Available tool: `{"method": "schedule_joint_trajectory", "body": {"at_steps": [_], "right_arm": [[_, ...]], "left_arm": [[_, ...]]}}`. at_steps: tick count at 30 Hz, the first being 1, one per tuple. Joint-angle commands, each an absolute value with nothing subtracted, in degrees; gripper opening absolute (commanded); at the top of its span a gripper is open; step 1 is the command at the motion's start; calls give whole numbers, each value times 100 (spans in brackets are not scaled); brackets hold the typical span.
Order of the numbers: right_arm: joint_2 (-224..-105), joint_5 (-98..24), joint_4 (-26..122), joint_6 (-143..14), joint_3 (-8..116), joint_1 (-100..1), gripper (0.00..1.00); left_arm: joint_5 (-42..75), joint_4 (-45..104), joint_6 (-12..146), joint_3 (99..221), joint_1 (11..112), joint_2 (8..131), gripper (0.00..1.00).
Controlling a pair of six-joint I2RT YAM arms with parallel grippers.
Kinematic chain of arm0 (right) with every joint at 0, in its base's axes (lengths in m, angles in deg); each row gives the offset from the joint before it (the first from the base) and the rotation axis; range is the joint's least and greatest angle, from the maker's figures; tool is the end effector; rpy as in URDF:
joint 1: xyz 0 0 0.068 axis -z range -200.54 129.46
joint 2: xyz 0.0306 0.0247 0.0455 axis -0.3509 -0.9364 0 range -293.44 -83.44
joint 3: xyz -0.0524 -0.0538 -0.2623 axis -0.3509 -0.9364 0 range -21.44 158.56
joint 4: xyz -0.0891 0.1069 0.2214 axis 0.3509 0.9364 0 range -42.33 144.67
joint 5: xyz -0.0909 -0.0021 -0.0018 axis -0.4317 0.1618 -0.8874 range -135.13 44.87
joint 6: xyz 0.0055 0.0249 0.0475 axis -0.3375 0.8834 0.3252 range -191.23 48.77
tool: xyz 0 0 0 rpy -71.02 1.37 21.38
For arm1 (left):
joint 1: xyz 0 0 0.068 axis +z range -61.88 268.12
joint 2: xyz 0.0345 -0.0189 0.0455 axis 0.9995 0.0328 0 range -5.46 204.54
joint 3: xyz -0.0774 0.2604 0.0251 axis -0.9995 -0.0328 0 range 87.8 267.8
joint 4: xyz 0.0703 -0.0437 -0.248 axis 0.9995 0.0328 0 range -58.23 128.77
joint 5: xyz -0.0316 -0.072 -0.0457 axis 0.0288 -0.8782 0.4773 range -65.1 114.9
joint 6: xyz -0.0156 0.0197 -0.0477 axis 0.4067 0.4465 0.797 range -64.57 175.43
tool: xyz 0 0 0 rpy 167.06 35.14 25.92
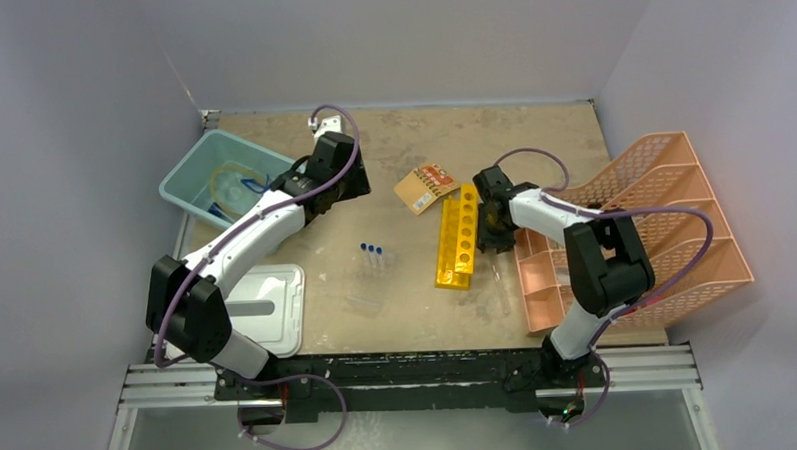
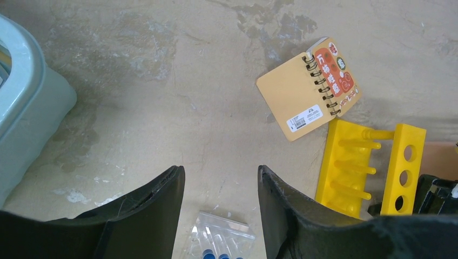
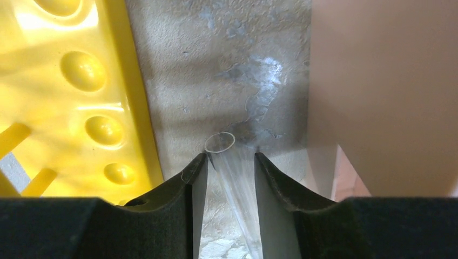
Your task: Organize the chemistry lab equipment
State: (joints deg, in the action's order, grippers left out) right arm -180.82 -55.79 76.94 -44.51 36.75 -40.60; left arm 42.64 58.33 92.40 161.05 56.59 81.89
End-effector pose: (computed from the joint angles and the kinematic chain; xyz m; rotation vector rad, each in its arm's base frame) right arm 0.3045 0.1043 0.1656 0.2066 2.7166 -0.0274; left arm 0.2970 -0.1696 0.3054 -0.2681 2.2406 -0.2915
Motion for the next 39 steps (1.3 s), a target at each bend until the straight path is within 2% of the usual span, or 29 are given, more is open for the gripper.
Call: {"method": "schedule_joint_trajectory", "body": {"at_steps": [1,5,9,18,27,31,35,39], "right_arm": [[-18037,-5463,7838,-4481,3403,-4040,36],[-17932,-5757,7732,-4548,3367,-4035,25],[-17683,-5987,7702,-4548,3411,-4034,21],[-16416,-6171,7910,-4597,3825,-4034,19],[-15316,-6357,8054,-4628,4432,-4033,19],[-15042,-6251,8168,-4561,4918,-4040,19],[-14805,-5986,8008,-4431,5340,-4035,19],[-14683,-5716,7668,-4297,5601,-4035,19]], "left_arm": [[4186,5534,9392,16069,5674,8024,51],[4087,5510,9410,16042,5666,7985,50],[3839,5385,9406,16013,5666,7909,50],[2228,4066,9366,15620,5416,7795,52],[949,1961,9664,15470,4962,8155,66],[595,1631,9166,15722,4592,8464,75],[152,1549,8953,16199,4335,8966,77],[-452,839,9330,16407,4101,9370,77]]}}
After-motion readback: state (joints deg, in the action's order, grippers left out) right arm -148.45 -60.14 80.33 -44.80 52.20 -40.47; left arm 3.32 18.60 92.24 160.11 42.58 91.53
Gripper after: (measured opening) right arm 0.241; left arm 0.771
